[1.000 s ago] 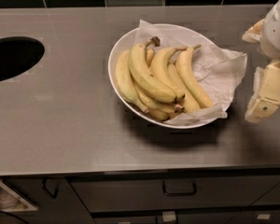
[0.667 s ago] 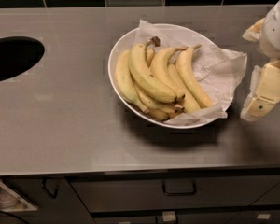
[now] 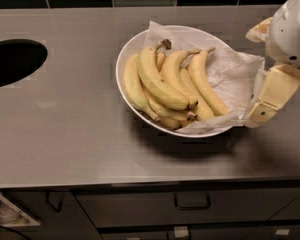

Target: Pick banana from white bowl

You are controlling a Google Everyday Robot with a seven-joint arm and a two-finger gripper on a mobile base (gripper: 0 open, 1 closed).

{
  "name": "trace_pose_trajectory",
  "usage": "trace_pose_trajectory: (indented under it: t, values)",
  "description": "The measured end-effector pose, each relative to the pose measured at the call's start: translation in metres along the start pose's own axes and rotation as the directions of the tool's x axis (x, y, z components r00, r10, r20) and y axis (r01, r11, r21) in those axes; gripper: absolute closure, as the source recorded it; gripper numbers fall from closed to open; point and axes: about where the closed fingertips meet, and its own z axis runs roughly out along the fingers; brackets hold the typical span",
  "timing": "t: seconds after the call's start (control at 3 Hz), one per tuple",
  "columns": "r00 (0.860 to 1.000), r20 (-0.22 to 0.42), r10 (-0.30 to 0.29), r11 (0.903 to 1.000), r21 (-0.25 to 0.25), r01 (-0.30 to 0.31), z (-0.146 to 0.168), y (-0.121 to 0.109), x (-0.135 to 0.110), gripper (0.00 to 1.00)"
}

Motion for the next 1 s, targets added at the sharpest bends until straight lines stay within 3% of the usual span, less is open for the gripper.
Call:
trace_pose_trajectory:
  t: [0.33,0.67,1.0]
  values:
    - [0.999,0.039,0.006,1.0000,0.006,-0.007,0.006,0.005,-0.015,0.00]
    - [0.997,0.076,0.013,0.9998,-0.019,-0.012,0.024,0.003,-0.032,0.00]
    - [0.993,0.111,-0.036,0.9966,-0.070,0.044,0.044,0.001,-0.060,0.00]
